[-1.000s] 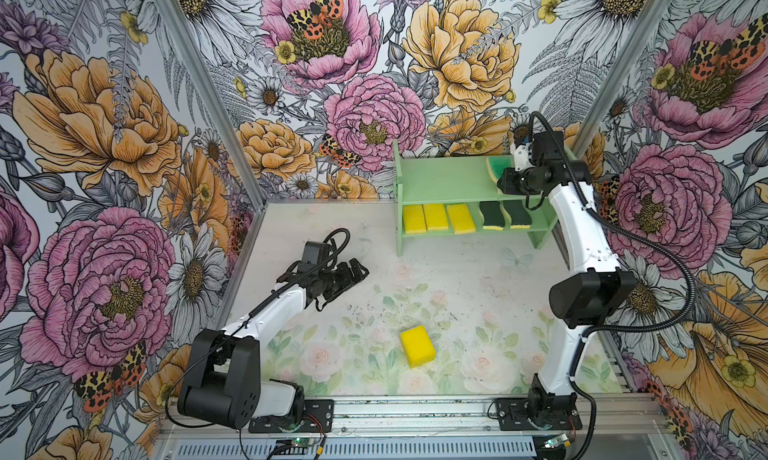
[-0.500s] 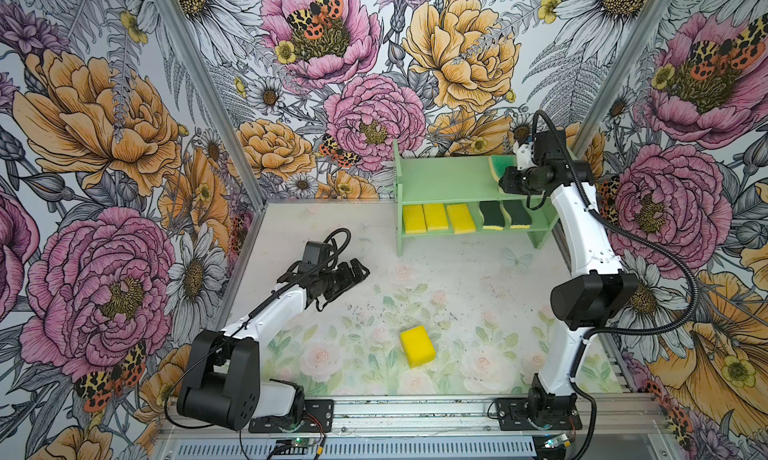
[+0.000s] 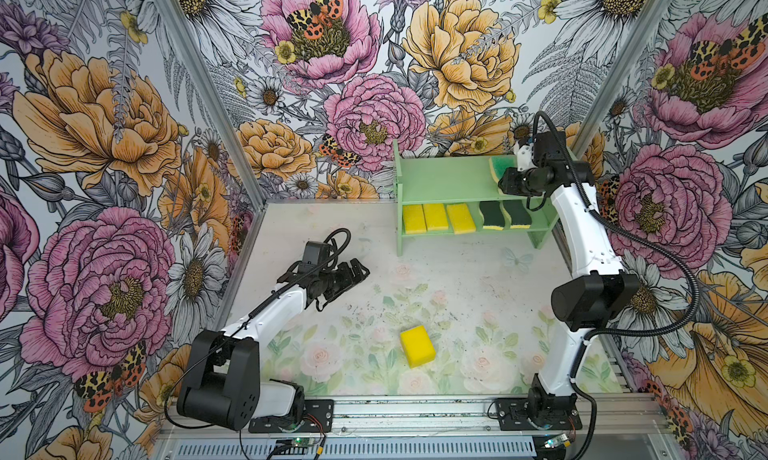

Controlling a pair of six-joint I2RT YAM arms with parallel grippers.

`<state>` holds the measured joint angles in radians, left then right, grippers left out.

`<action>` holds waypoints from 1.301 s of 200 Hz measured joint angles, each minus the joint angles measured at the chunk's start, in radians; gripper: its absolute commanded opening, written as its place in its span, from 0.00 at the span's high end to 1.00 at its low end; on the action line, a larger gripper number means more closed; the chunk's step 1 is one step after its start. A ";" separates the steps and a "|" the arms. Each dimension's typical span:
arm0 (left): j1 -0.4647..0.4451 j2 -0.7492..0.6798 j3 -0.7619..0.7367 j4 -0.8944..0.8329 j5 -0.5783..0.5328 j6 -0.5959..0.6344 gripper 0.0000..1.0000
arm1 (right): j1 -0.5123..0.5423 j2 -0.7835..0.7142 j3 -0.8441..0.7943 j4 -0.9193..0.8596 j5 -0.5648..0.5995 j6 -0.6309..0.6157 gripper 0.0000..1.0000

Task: Place and organize the cleaning sponges onto the shelf
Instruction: 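Lower the held green sponge onto the upper tier beside the first green sponge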

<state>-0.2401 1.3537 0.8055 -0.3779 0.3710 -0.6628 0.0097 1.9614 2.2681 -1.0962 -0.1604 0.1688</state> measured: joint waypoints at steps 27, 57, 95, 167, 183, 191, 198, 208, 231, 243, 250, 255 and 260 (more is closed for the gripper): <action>0.000 0.000 0.000 0.000 0.000 0.000 0.01 | 0.000 0.000 0.000 0.000 0.007 0.005 0.60; 0.000 0.000 0.000 0.000 0.000 0.000 0.01 | 0.000 0.000 0.000 0.000 0.009 0.008 0.60; 0.001 0.000 -0.002 0.000 0.000 0.000 0.01 | 0.000 0.000 0.000 0.000 0.009 0.011 0.57; 0.005 0.000 -0.016 0.000 0.000 0.001 0.01 | 0.000 0.000 0.000 0.000 0.010 0.006 0.51; 0.008 0.000 -0.018 0.001 0.000 0.001 0.01 | 0.000 0.000 0.000 0.000 0.010 0.005 0.51; 0.009 0.000 -0.020 0.000 0.000 0.001 0.01 | 0.000 0.000 0.000 0.000 0.010 0.003 0.50; 0.010 0.000 -0.023 0.000 0.000 0.001 0.01 | 0.000 0.000 0.000 0.000 0.010 0.002 0.49; 0.010 0.000 -0.026 0.000 0.000 0.001 0.01 | 0.000 0.000 0.000 0.000 0.010 -0.002 0.49; 0.011 0.000 -0.030 0.000 0.000 0.001 0.01 | 0.000 0.000 0.000 0.000 0.018 -0.005 0.47; 0.011 0.000 -0.030 0.000 0.000 0.001 0.01 | 0.000 0.000 0.000 0.000 0.018 -0.005 0.47; 0.013 0.000 -0.030 0.000 0.000 0.001 0.01 | 0.000 0.000 0.000 0.000 0.019 -0.005 0.47; 0.013 0.000 -0.030 0.000 0.000 0.001 0.01 | 0.000 0.000 0.000 0.000 0.021 -0.005 0.47; 0.013 0.000 -0.030 0.000 0.000 0.001 0.01 | 0.000 0.000 0.000 0.000 0.022 -0.006 0.46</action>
<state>-0.2272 1.3533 0.7757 -0.3775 0.3710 -0.6621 0.0093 1.9617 2.2681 -1.0962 -0.1387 0.1631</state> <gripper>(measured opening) 0.989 0.533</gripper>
